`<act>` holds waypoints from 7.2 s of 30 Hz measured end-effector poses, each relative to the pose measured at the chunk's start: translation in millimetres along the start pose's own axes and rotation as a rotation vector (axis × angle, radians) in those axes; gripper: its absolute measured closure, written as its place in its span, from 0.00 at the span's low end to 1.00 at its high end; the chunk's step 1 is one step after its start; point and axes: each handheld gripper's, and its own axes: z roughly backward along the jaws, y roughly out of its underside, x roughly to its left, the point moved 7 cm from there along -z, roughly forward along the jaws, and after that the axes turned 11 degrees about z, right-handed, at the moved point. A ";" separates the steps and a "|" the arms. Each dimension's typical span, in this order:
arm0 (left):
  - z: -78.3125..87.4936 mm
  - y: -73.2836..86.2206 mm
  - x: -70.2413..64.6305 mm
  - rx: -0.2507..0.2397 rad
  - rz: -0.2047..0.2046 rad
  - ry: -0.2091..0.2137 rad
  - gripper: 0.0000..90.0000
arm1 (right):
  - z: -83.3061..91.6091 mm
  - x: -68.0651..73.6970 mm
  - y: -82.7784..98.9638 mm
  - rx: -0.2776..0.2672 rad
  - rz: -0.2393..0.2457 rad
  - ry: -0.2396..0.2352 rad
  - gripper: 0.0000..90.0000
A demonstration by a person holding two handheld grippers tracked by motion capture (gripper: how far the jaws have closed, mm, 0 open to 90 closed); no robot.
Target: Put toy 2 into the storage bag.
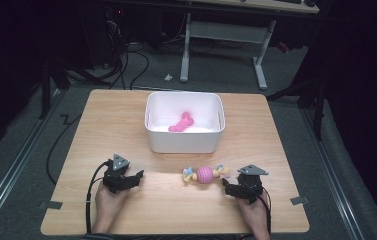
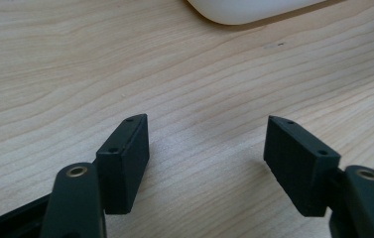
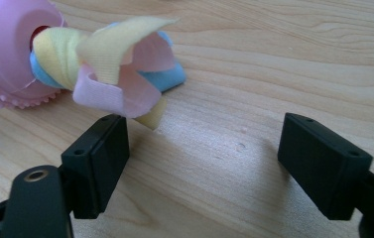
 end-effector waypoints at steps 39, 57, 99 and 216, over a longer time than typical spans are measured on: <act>-0.7 0.9 -1.2 0.009 -0.017 -0.018 0.32 | 61.8 26.3 -33.0 -0.117 0.122 -0.149 0.31; -0.8 1.0 -1.4 0.009 -0.018 -0.017 0.31 | 44.0 49.4 -65.5 -0.048 0.254 -0.240 0.29; -0.7 1.2 -1.7 0.011 -0.020 -0.013 0.30 | -15.7 66.3 -81.8 0.263 0.433 -0.324 0.30; -0.6 1.8 -2.9 0.013 -0.027 -0.008 0.30 | 84.6 -12.9 -209.0 -0.022 0.334 -0.337 0.37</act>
